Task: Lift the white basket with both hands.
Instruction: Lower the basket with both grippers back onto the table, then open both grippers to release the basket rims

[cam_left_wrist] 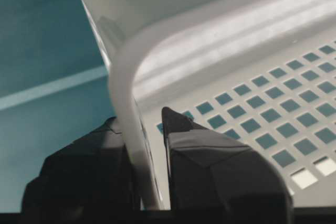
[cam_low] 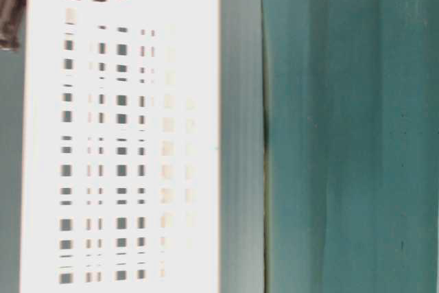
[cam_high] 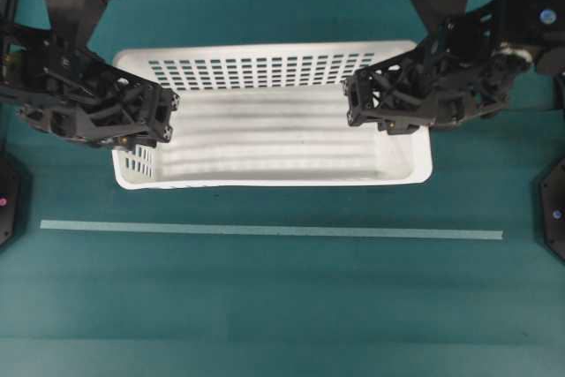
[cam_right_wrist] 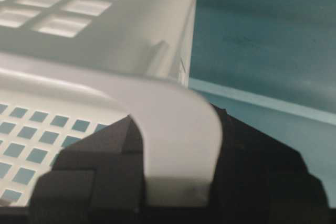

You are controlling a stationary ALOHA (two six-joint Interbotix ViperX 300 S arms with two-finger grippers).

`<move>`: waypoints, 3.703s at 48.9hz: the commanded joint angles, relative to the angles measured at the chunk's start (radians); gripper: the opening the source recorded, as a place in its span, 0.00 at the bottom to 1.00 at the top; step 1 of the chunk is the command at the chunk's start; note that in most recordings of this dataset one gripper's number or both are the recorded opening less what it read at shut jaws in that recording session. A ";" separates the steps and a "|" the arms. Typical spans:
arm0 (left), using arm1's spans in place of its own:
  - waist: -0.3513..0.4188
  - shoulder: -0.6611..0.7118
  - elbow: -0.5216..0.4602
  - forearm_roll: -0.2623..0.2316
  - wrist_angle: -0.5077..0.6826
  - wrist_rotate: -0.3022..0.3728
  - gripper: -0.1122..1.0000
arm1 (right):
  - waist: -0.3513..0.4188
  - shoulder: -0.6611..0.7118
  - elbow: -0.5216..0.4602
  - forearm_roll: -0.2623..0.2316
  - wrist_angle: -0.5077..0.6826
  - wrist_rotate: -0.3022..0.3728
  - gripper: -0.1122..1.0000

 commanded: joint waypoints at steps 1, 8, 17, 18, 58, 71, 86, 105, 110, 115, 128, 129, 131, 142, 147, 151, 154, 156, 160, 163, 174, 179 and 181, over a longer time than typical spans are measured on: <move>0.012 0.018 0.000 0.008 -0.081 0.012 0.14 | 0.038 0.018 0.031 0.020 -0.063 -0.015 0.27; 0.014 0.054 0.038 0.008 -0.115 0.014 0.14 | 0.040 0.021 0.086 0.037 -0.084 -0.003 0.27; 0.012 0.080 0.083 0.008 -0.135 0.015 0.14 | 0.041 0.026 0.129 0.038 -0.132 0.011 0.27; 0.012 0.081 0.087 0.008 -0.138 0.015 0.14 | 0.041 0.026 0.133 0.038 -0.140 0.012 0.27; -0.003 0.178 0.252 0.008 -0.331 0.000 0.14 | 0.074 0.135 0.255 0.081 -0.285 0.008 0.27; -0.005 0.236 0.250 0.008 -0.376 -0.005 0.13 | 0.074 0.146 0.291 0.086 -0.348 0.011 0.27; -0.008 0.252 0.264 0.008 -0.397 -0.005 0.13 | 0.078 0.172 0.301 0.103 -0.356 0.008 0.27; -0.014 0.301 0.258 0.008 -0.422 -0.006 0.13 | 0.077 0.184 0.325 0.103 -0.413 0.009 0.27; -0.014 0.305 0.256 0.008 -0.428 -0.005 0.13 | 0.077 0.190 0.331 0.103 -0.417 0.009 0.27; -0.014 0.304 0.261 0.008 -0.428 -0.005 0.13 | 0.071 0.193 0.339 0.103 -0.436 0.009 0.27; -0.014 0.302 0.267 0.008 -0.428 -0.005 0.13 | 0.066 0.186 0.365 0.106 -0.482 0.002 0.27; -0.014 0.302 0.267 0.006 -0.428 -0.006 0.13 | 0.066 0.186 0.367 0.104 -0.483 0.002 0.27; -0.014 0.302 0.267 0.008 -0.428 -0.005 0.13 | 0.066 0.184 0.367 0.106 -0.489 0.002 0.27; -0.014 0.304 0.275 0.006 -0.428 -0.005 0.13 | 0.066 0.183 0.370 0.104 -0.518 -0.002 0.27; -0.015 0.304 0.275 0.008 -0.433 -0.005 0.13 | 0.066 0.183 0.370 0.106 -0.523 -0.003 0.31; -0.017 0.304 0.275 0.006 -0.445 -0.005 0.18 | 0.064 0.184 0.370 0.103 -0.526 -0.003 0.45; -0.017 0.305 0.273 0.008 -0.448 -0.005 0.26 | 0.060 0.184 0.373 0.097 -0.525 -0.003 0.56; -0.017 0.304 0.273 0.006 -0.449 -0.006 0.33 | 0.057 0.183 0.377 0.095 -0.526 -0.003 0.65; -0.017 0.305 0.270 0.008 -0.449 -0.008 0.54 | 0.049 0.181 0.377 0.086 -0.532 -0.005 0.82; -0.017 0.305 0.270 0.008 -0.449 -0.008 0.72 | 0.046 0.181 0.377 0.072 -0.538 -0.005 0.90; -0.017 0.305 0.272 0.008 -0.449 -0.008 0.92 | 0.035 0.179 0.377 0.058 -0.545 -0.006 0.96; -0.015 0.301 0.275 0.006 -0.449 -0.006 0.92 | 0.026 0.175 0.379 0.058 -0.538 -0.021 0.96; -0.015 0.301 0.276 0.008 -0.449 -0.006 0.92 | 0.025 0.173 0.382 0.058 -0.535 -0.028 0.96</move>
